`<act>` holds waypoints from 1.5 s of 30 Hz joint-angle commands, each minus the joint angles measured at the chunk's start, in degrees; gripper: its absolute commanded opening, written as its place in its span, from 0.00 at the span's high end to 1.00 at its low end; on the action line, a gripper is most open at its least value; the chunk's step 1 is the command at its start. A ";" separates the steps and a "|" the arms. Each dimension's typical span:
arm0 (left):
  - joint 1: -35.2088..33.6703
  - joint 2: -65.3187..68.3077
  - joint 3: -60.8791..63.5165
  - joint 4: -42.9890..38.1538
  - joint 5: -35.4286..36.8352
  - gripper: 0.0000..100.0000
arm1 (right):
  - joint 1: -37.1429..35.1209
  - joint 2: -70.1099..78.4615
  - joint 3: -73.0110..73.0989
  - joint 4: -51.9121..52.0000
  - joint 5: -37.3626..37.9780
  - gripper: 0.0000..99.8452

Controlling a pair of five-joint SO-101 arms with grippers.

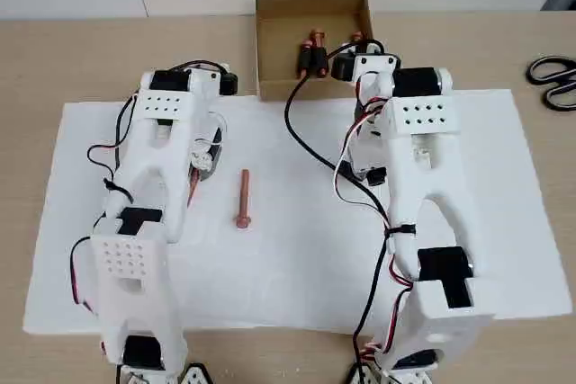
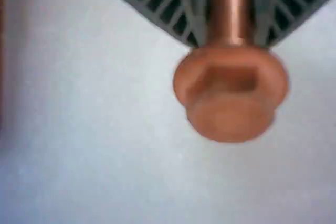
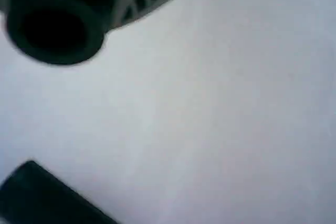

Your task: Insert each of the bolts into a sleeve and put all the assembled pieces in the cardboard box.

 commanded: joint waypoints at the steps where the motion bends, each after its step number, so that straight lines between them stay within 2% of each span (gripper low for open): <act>1: -0.44 -1.14 -0.13 -2.02 -0.70 0.96 | 0.13 -3.91 -0.26 0.13 -0.18 1.00; 4: -0.35 -0.88 -0.13 -3.08 -0.62 0.92 | 0.13 -3.91 -0.26 0.22 -0.18 1.00; 18: -1.76 3.87 -0.57 -7.21 0.09 0.92 | 0.13 -3.91 -0.26 0.22 -0.18 1.00; 30: -1.76 3.87 -8.48 -0.79 0.26 0.92 | 0.13 -3.91 -0.26 0.13 -0.18 1.00; 45: -1.76 4.48 -8.04 -3.25 0.44 0.92 | 0.13 -3.91 -0.26 0.04 -0.18 1.00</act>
